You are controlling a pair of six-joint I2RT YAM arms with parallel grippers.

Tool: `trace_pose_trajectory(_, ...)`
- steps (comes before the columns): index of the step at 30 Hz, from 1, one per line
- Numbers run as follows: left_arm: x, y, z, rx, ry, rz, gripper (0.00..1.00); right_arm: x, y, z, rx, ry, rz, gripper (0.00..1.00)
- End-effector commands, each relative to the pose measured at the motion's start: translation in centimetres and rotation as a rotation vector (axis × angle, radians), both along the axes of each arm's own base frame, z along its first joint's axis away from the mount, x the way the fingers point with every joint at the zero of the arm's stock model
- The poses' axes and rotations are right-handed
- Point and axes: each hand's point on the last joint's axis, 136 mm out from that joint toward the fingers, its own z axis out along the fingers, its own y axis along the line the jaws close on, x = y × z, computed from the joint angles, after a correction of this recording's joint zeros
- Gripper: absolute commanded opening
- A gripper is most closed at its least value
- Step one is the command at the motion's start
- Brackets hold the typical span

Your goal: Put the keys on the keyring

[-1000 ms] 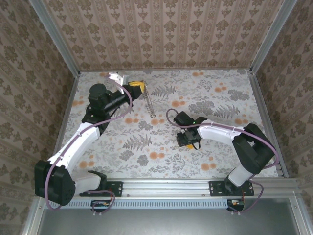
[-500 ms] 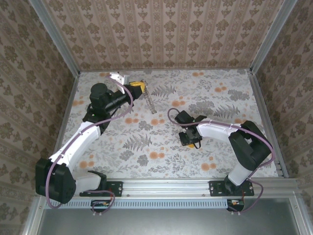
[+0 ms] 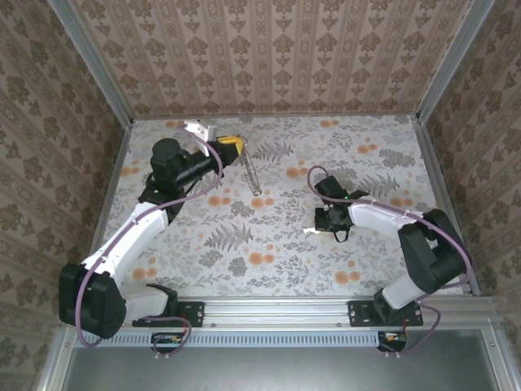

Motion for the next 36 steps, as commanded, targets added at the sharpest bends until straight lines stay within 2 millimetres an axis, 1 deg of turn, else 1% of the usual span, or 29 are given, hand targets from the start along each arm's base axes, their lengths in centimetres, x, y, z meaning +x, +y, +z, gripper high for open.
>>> trace_pose_trajectory(1,-0.4,-0.4,2.6,-0.041,-0.063,-0.022,0.00,0.7,0.8,2.5,0.103,-0.077,-0.041,0.21)
trace_pose_trajectory(4,-0.3,-0.5,2.7,-0.042,-0.064,-0.022,0.00,1.0,0.7,3.6,0.108,-0.093,-0.043,0.27)
trace_pose_trajectory(7,-0.4,-0.6,2.8,-0.044,-0.068,-0.025,0.00,0.8,0.6,3.6,0.102,-0.083,-0.042,0.28)
trace_pose_trajectory(14,-0.5,-0.8,2.8,-0.044,-0.068,-0.029,0.00,-0.2,-0.3,2.4,0.078,-0.035,-0.110,0.28)
trace_pose_trajectory(18,-0.4,-0.9,2.7,-0.044,-0.067,-0.032,0.00,-0.9,-0.1,1.5,0.100,-0.005,-0.132,0.31)
trace_pose_trajectory(22,-0.4,-1.1,2.5,-0.043,-0.064,-0.038,0.00,-1.5,-0.5,0.4,0.087,0.029,-0.153,0.33)
trace_pose_trajectory(28,-0.3,-1.3,2.6,-0.045,-0.066,-0.041,0.00,-1.4,-0.4,-0.5,0.078,0.046,-0.162,0.34)
trace_pose_trajectory(36,-0.3,-1.4,2.6,-0.046,-0.062,-0.045,0.00,-1.1,-0.8,-1.2,0.038,0.048,-0.140,0.31)
